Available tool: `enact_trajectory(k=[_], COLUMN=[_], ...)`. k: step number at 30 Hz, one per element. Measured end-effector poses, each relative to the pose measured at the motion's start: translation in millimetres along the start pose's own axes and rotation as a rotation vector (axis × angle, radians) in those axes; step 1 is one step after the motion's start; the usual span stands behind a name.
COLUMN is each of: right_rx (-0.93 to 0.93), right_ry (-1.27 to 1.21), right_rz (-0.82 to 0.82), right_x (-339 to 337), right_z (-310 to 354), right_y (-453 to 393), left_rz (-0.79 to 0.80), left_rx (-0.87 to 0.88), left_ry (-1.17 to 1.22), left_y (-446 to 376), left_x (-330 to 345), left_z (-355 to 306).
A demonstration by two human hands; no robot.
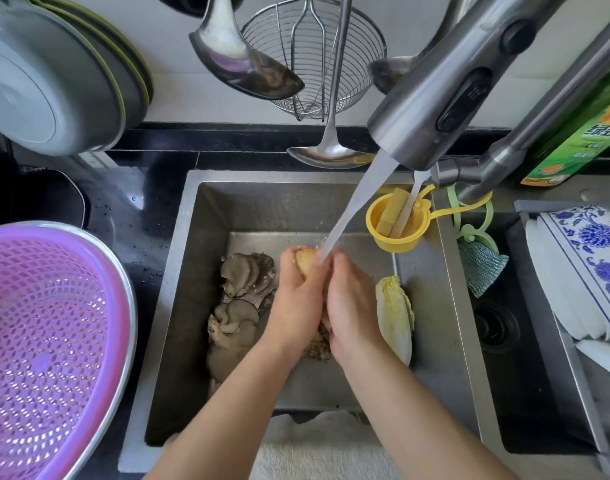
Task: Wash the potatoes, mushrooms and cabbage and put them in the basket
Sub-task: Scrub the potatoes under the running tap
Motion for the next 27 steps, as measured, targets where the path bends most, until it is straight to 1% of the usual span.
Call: enact_trajectory(k=[1,2,4,5,6,8,9,10,11,13,14,16,18,19,21,23,25,27], right_rx=[0.017,0.020,-0.041,-0.080,-0.118,-0.141,-0.130,-0.119,-0.110,-0.101,-0.056,0.142,0.360,0.426,0.457,0.396,0.322,0.215], right_ry=[0.022,0.060,0.173,0.210,0.220,0.182,0.196,0.222,0.249,0.244,0.202,0.013,-0.223,-0.313,-0.344,-0.326,-0.281,-0.083], right_rz=[-0.043,-0.052,-0.005,0.045,0.109,0.300,0.378,0.404,0.375,0.239,0.170,0.062,0.091,0.150,0.271,0.355,0.436,0.459], right_x=[1,3,11,14,16,15,13,11,10,9,9,6,1,1,2,3,2,3], right_z=[0,-1,-10,-17,-24,-31,-33,-30,-27,-18,-11,-4,-5,-4,-6,-7,-6,-16], right_y=[-2,-2,3,7,11,16,16,16,14,5,3,-8,-13,-10,-2,7,14,9], left_rz=[-0.001,-0.060,-0.262,-0.333,-0.361,-0.321,-0.291,-0.270,-0.242,-0.159,-0.100,0.041,0.130,0.122,-0.009,-0.193,-0.279,-0.337], left_rx=[-0.010,0.016,0.044,-0.015,-0.103,-0.289,-0.324,-0.323,-0.295,-0.174,-0.116,-0.077,-0.052,-0.022,0.044,0.083,0.042,-0.087], left_ry=[0.053,0.047,-0.003,0.031,0.128,0.352,0.410,0.417,0.355,0.195,0.171,0.235,0.241,0.190,0.044,-0.029,0.025,0.176], left_y=[1,1,-6,-11,-16,-23,-24,-23,-21,-12,-6,3,1,-2,-5,-9,-12,-17], left_x=[2,0,-9,-14,-18,-22,-23,-24,-23,-12,-6,2,0,-3,-6,-7,-9,-17], left_z=[5,6,2,3,3,6,7,7,8,8,8,13,19,19,15,8,5,5])
Point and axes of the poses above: each hand's wrist, its own y-axis away from the middle knuckle, its own x-axis out of the palm, z = x × y, the point moved 3 cm from there along -y, towards the middle knuckle, and after that the axes turned 2 degrees about x, right-handed, at the moved point
